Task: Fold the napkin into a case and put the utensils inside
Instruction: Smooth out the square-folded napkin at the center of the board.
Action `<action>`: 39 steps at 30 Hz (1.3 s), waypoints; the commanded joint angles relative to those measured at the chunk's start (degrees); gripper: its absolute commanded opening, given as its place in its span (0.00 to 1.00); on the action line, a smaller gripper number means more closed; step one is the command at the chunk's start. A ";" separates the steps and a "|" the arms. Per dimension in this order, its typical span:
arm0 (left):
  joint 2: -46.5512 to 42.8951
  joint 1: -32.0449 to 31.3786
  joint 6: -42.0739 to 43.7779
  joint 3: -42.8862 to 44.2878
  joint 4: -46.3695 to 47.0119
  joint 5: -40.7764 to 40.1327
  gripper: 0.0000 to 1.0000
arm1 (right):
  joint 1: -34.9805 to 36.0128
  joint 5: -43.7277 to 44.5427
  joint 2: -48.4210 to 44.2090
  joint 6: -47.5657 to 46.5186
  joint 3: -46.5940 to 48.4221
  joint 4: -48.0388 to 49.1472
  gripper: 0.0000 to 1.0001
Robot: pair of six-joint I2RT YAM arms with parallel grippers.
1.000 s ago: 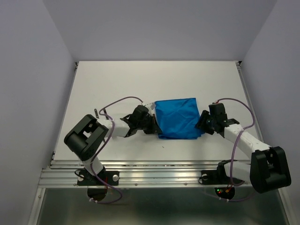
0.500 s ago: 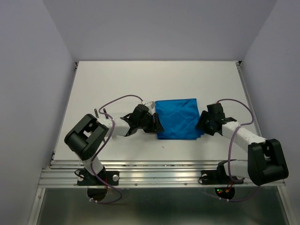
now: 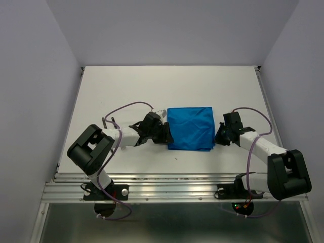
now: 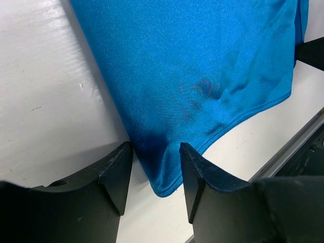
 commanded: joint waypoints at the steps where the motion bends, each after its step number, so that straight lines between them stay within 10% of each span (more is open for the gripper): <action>1: -1.69 -0.27 1.27 0.56 -3.16 -0.93 0.52 | 0.54 -0.94 -1.01 -0.68 -0.69 0.75 0.05; 19: -2.74 -1.94 1.54 2.93 -10.54 -2.07 0.56 | 0.54 -3.05 -2.59 -0.42 -2.36 1.89 0.01; 29: -1.43 -2.20 1.10 4.25 -10.37 -1.37 0.00 | 0.54 -4.55 -3.82 -0.07 -2.28 2.15 0.01; 35: -0.73 -2.20 1.01 4.96 -10.11 -1.46 0.00 | 0.54 -3.31 -5.41 0.72 -3.42 1.18 0.36; 39: -0.55 -2.20 1.01 5.13 -10.02 -1.28 0.00 | 0.54 -5.07 -4.35 1.25 -4.73 2.33 0.39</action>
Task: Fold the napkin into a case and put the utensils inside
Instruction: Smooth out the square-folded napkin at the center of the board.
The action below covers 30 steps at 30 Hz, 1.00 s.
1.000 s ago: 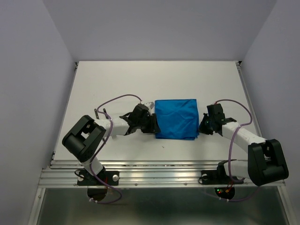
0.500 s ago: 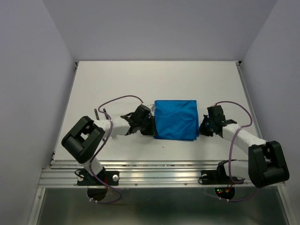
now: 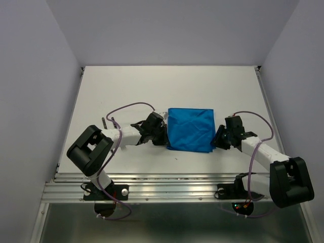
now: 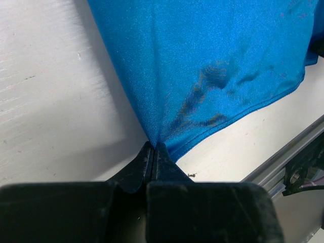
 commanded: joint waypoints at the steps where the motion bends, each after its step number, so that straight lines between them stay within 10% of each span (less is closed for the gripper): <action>1: 0.30 -0.28 0.36 2.03 -0.01 0.25 0.00 | 0.54 -1.03 0.07 1.01 -1.35 1.76 0.39; 16: -0.31 -0.28 0.36 2.29 -0.71 -1.60 0.00 | 2.12 6.53 -14.00 9.09 -3.89 -5.98 0.52; 30: 0.57 -0.28 0.53 2.82 -0.45 -0.63 0.00 | 4.32 -0.15 -9.34 11.38 -7.86 2.99 0.36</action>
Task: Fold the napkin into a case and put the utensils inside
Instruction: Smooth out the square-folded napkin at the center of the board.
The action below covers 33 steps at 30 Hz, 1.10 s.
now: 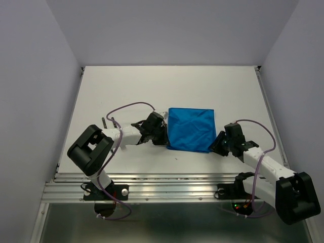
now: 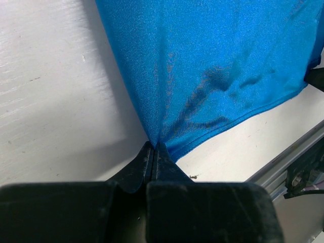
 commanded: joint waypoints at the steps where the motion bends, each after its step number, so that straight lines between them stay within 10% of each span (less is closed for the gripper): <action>1: 0.42 -0.28 0.53 2.56 0.03 0.11 0.00 | 1.41 -1.64 1.11 0.87 -0.31 2.90 0.34; 16: 0.15 -0.28 0.53 2.56 -0.23 -0.24 0.02 | 1.41 2.23 -3.72 1.66 1.44 -0.70 0.01; 23: -0.90 -0.28 1.32 3.26 -1.54 -1.38 0.60 | 1.41 4.42 -4.17 1.31 3.37 -1.23 0.01; 33: -2.04 -0.28 2.90 5.63 -3.84 -2.87 0.65 | 1.41 11.19 -1.27 -1.33 8.82 -3.77 0.01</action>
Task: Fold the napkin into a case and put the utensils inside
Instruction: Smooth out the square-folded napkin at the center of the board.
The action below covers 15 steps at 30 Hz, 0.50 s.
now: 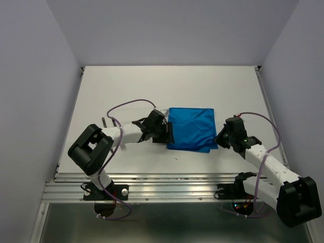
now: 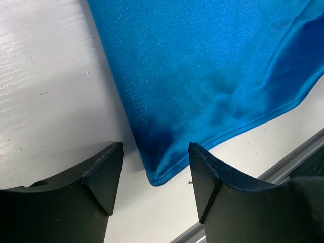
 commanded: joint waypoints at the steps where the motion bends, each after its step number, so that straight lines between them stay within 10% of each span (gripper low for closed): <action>1: -2.83 -0.26 1.92 2.88 -2.84 -1.41 0.65 | 0.45 6.01 0.55 -1.31 3.14 -1.87 0.01; 15: -2.66 -0.52 4.82 3.41 -4.97 -0.53 0.56 | 0.45 9.80 4.33 -1.31 2.97 -3.90 0.01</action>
